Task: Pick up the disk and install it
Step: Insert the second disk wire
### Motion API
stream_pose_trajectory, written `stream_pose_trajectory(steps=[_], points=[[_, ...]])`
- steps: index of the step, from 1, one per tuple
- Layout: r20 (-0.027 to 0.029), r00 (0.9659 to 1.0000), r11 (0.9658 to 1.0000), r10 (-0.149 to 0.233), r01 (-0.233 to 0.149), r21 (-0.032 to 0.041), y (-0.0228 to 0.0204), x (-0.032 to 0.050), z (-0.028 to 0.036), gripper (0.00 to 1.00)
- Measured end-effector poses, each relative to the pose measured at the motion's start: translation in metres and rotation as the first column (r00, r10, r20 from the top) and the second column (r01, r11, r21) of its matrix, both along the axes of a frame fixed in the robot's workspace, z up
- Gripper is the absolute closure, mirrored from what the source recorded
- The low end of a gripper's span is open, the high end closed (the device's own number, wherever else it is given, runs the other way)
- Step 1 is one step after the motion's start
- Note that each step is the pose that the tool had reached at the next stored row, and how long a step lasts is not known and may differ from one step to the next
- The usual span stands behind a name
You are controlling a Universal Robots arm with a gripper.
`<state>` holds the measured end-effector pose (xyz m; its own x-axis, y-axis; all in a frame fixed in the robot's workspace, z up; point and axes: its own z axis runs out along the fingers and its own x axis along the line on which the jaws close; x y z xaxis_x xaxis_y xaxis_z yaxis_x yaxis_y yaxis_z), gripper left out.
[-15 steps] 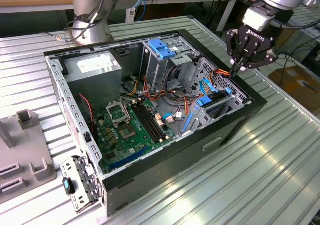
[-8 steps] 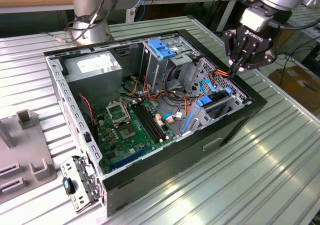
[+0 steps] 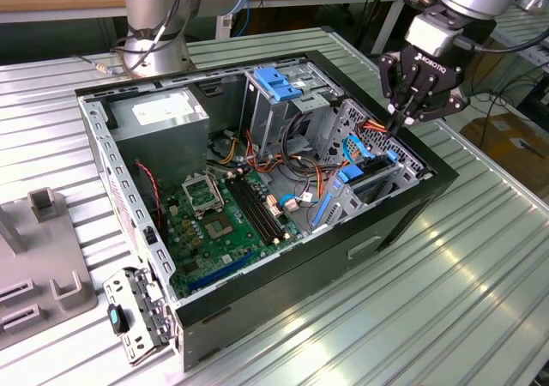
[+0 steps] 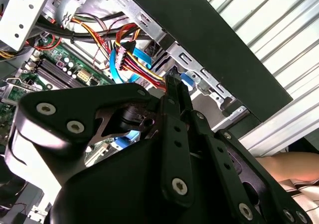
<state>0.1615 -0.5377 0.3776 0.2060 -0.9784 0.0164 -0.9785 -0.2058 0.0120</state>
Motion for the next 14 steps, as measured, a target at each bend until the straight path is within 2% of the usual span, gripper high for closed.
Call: stream_pose_trajectory(steps=[14], points=[[0.0,1.0,1.0,0.0,0.0,0.0,0.0,-0.0003,-0.0028,0.84]])
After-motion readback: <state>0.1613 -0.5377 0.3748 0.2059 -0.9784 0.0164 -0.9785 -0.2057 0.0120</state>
